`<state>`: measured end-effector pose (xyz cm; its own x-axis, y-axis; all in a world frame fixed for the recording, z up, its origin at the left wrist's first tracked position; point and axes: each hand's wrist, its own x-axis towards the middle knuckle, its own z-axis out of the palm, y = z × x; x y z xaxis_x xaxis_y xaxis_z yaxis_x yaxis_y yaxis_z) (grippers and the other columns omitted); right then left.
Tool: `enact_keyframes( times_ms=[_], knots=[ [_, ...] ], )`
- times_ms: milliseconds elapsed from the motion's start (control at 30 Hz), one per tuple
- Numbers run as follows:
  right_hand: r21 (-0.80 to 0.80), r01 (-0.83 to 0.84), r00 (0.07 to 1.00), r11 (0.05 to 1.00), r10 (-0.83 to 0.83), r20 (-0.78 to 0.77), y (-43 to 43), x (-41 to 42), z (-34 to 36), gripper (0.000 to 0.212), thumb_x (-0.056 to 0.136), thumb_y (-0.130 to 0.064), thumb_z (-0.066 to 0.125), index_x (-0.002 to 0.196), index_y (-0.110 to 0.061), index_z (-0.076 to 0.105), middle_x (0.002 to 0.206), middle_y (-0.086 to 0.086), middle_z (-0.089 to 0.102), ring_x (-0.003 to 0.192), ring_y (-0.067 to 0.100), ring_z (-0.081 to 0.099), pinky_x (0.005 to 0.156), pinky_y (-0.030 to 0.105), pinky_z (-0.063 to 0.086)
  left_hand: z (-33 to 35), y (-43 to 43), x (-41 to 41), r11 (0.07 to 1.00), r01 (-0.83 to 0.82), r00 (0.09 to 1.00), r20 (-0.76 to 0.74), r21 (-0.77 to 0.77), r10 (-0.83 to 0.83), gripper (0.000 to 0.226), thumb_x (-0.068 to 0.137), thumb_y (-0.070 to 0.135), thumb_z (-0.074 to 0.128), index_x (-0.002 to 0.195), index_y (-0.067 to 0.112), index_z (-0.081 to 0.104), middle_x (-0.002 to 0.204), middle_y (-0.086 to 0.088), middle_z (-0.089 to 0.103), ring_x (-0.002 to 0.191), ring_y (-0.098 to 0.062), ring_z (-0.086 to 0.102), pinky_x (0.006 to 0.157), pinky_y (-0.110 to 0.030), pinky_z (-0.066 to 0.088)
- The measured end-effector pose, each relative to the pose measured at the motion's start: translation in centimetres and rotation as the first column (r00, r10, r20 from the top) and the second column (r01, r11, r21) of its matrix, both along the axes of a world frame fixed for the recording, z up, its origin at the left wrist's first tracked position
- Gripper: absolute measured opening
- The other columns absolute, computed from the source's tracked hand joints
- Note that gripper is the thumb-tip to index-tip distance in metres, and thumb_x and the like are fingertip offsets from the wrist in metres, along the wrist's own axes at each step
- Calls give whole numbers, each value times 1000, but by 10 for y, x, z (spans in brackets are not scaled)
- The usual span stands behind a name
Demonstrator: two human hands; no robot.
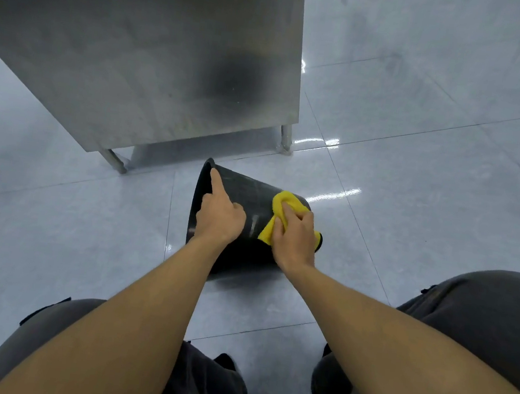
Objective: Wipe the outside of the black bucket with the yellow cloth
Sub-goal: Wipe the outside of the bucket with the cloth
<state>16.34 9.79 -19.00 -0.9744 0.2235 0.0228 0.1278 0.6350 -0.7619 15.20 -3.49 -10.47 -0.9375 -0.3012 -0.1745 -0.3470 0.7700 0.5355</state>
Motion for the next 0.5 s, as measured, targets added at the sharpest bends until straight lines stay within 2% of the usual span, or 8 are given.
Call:
enact_keyframes(
  times_ms=[67, 133, 233, 300, 367, 433, 500],
  knots=[
    [8, -143, 978, 990, 142, -151, -8, 2, 9, 40, 99, -25, 54, 138, -21, 54, 122, 12, 48, 96, 28, 57, 84, 31, 47, 1, 0, -1, 999, -5, 1000, 7, 33, 5, 87, 98, 19, 49, 162, 25, -9, 111, -20, 63, 88, -30, 63, 70, -42, 54],
    [31, -279, 920, 960, 277, -279, -17, 3, 17, 38, 97, -24, 58, 136, -20, 58, 115, 11, 52, 92, 25, 56, 81, 32, 50, 3, -3, -4, 999, -17, 1000, 19, 34, 16, 87, 98, 22, 51, 163, 25, -6, 120, -18, 61, 100, -34, 63, 84, -46, 55],
    [62, -359, 865, 931, 358, -352, -21, 1, 20, 38, 97, -26, 59, 134, -19, 60, 110, 8, 57, 89, 21, 55, 77, 31, 51, 6, -4, -5, 999, -15, 1000, 2, 44, 15, 86, 96, 22, 54, 163, 19, 2, 133, -19, 57, 113, -36, 60, 96, -50, 53],
    [59, -304, 894, 951, 306, -328, -18, -1, 15, 39, 98, -31, 57, 136, -23, 59, 110, 7, 55, 90, 22, 54, 75, 34, 51, 6, -1, -3, 997, -33, 998, -52, 75, 37, 76, 93, 17, 57, 157, 9, 16, 137, -18, 52, 118, -39, 58, 98, -52, 52],
    [36, -198, 949, 980, 201, -244, -12, -1, 9, 40, 100, -36, 53, 139, -26, 56, 114, 7, 52, 94, 23, 54, 78, 32, 49, 4, 2, -3, 992, -64, 993, -96, 107, 75, 59, 91, 11, 60, 142, 2, 30, 133, -17, 49, 111, -35, 59, 93, -48, 54],
    [18, -83, 988, 996, 85, -131, -3, 0, 1, 42, 101, -38, 49, 141, -27, 52, 120, 8, 49, 100, 23, 55, 84, 29, 46, 5, 3, -2, 995, -66, 994, -85, 79, 73, 55, 92, 8, 62, 138, 0, 33, 136, -17, 42, 101, -28, 55, 85, -40, 53],
    [16, 5, 1000, 1000, -5, -23, 4, 1, -4, 43, 102, -39, 45, 144, -27, 48, 124, 8, 46, 102, 25, 57, 88, 29, 45, 5, 3, -1, 998, -58, 997, -58, 32, 60, 62, 94, 8, 63, 146, 1, 30, 145, -18, 38, 106, -29, 56, 87, -37, 53]
  ],
)
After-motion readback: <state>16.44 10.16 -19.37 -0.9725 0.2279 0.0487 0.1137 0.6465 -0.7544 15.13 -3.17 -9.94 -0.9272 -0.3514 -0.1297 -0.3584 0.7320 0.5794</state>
